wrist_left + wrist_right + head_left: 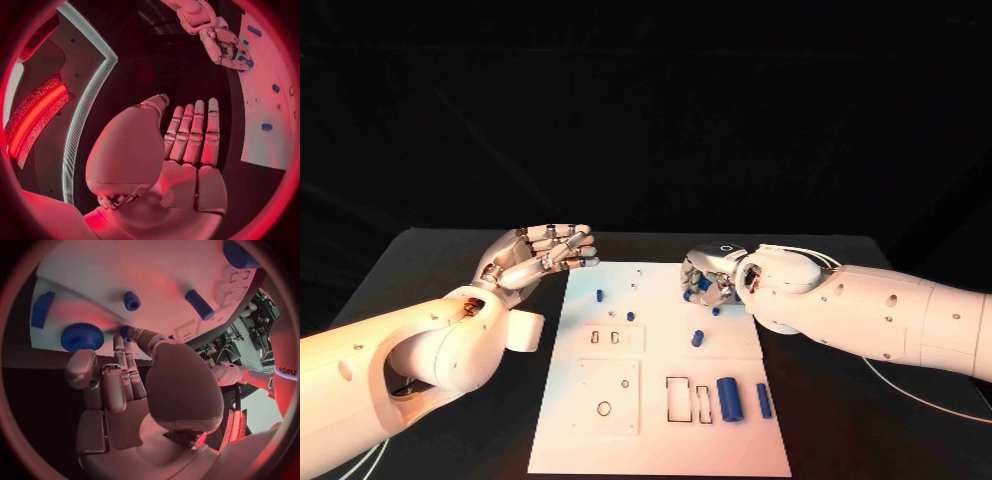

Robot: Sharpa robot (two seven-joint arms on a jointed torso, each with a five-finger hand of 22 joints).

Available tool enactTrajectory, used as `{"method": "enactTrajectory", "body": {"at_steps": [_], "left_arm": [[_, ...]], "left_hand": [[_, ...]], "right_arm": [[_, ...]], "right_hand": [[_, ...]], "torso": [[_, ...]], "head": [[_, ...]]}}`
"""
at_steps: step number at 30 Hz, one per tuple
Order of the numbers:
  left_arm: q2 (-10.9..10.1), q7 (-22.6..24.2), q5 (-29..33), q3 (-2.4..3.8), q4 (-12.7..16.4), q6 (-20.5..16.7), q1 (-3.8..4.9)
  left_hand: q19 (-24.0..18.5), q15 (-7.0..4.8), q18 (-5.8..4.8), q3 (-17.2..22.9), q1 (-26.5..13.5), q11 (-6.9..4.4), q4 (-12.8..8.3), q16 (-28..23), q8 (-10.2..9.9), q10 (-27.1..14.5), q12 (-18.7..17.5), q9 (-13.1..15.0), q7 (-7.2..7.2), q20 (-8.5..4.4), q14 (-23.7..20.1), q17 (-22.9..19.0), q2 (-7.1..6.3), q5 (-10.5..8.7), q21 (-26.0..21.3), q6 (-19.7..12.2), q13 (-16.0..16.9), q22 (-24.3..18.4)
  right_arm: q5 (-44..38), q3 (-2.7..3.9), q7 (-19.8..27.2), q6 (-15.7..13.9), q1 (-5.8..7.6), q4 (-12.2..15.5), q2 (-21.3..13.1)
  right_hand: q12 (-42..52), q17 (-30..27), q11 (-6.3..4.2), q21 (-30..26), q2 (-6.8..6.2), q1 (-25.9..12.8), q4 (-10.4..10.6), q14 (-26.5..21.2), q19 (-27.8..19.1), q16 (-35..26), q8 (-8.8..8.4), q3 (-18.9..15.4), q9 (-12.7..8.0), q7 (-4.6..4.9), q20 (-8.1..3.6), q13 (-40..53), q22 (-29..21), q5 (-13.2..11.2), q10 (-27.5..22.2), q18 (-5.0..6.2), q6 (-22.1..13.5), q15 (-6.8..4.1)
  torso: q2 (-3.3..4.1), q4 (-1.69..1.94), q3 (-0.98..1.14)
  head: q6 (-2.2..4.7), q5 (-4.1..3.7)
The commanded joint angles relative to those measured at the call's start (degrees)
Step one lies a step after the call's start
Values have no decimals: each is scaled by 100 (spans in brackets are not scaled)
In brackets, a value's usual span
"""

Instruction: Assemble the parts on the task board

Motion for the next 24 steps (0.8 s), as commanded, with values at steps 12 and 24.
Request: {"method": "enactTrajectory", "body": {"at_steps": [12, 24], "left_arm": [[11, 11, 19, 7, -12, 131, 12], [19, 8, 19, 7, -23, 141, 12]], "left_hand": [[19, -7, 74, 28, 4, 27, -5, -21, -11, 1, -26, 9, 86, 9, -31, 9, -50, -34, -5, -26, -8, -7], [19, -7, 75, 45, 18, 28, -16, -27, -13, 1, -36, 11, 86, 9, -34, 18, -48, -32, -7, -29, -9, -10]], "right_arm": [[-182, 8, -220, -1001, 22, 147, 32], [-185, 18, -340, -1316, 62, -94, 442]], "right_hand": [[-15, 20, 17, 49, 126, 56, -70, 321, -7, 41, 88, 115, 79, 12, -31, 21, 39, 35, 24, -118, 21, -30], [-30, 46, 25, 54, 109, 27, -71, 325, -14, 56, 100, 127, 100, 19, -27, 16, 46, 33, 15, -118, 11, -23]], "torso": [[7, 8, -7], [22, 20, -10]], "head": [[60, -1], [98, 12]]}}
